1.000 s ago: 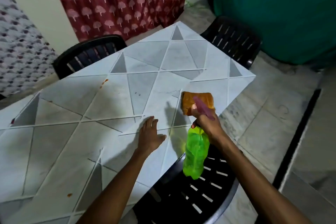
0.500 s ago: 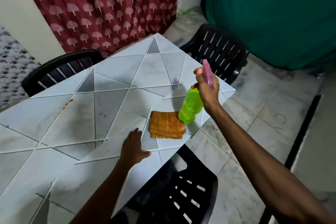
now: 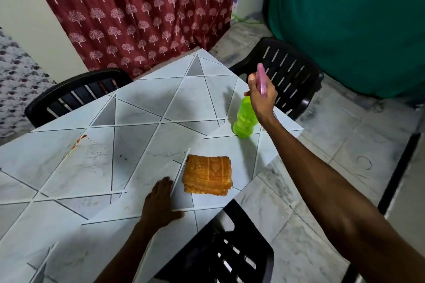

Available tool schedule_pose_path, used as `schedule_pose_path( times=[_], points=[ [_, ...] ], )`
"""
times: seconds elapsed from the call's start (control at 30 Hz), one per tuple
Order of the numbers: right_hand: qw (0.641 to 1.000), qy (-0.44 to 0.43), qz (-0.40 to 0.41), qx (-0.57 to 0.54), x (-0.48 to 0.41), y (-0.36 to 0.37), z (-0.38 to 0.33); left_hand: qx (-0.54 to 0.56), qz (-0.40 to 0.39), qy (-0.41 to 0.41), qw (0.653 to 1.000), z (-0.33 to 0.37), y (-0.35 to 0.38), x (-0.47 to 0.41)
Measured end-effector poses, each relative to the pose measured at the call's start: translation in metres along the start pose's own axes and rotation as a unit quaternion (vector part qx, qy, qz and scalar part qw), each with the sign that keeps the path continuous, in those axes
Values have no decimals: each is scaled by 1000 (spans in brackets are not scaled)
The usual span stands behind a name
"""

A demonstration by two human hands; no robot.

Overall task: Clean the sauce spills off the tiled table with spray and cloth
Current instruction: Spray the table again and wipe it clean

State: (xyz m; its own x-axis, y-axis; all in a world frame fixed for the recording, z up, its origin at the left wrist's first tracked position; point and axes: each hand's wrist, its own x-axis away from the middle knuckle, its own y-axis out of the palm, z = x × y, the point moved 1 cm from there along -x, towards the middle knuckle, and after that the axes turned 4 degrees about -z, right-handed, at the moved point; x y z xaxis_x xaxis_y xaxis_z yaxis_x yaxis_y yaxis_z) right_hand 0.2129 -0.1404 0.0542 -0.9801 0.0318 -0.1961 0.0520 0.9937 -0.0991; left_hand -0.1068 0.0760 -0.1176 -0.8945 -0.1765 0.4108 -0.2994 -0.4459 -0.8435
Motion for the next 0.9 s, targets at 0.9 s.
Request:
schedule_pose_path(
  times=[0.9],
  points=[
    [859,392,-194,264,185,29,78,139,29,-32,989,3,-13,27]
  ],
)
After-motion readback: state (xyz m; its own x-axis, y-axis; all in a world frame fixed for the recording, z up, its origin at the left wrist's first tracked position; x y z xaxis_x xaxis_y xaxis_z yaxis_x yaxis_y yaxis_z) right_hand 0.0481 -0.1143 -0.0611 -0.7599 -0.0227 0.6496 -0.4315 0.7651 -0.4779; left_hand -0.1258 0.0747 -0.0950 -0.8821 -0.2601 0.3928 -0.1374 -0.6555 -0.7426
